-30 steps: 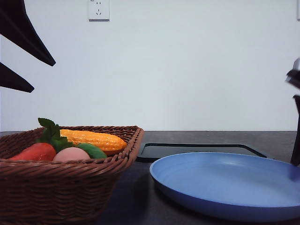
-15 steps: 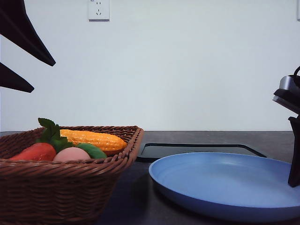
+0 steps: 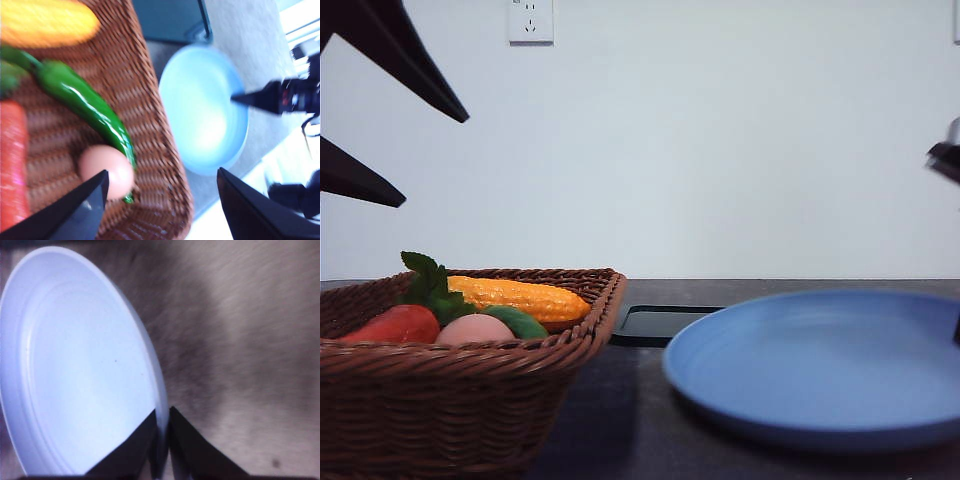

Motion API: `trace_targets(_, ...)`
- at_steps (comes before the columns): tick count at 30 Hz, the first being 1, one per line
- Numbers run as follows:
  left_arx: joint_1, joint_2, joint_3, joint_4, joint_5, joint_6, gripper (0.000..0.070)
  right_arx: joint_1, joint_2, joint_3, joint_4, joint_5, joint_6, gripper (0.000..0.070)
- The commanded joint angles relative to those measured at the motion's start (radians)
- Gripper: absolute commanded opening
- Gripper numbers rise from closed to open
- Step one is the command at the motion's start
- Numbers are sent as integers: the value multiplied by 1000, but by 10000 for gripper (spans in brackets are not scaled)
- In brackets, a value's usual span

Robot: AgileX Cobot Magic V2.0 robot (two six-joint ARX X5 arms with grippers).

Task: Transfer egg from basket to plate and serve

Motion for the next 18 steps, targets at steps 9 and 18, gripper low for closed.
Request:
trace_targets(9,-156,113,17,5,-179,-112,442,-115,-177,13,-12,-4,12,0)
trace_targets(18,-213,301,62,11,-262,-107,441,-138,-239,13,-12,-4,19,0)
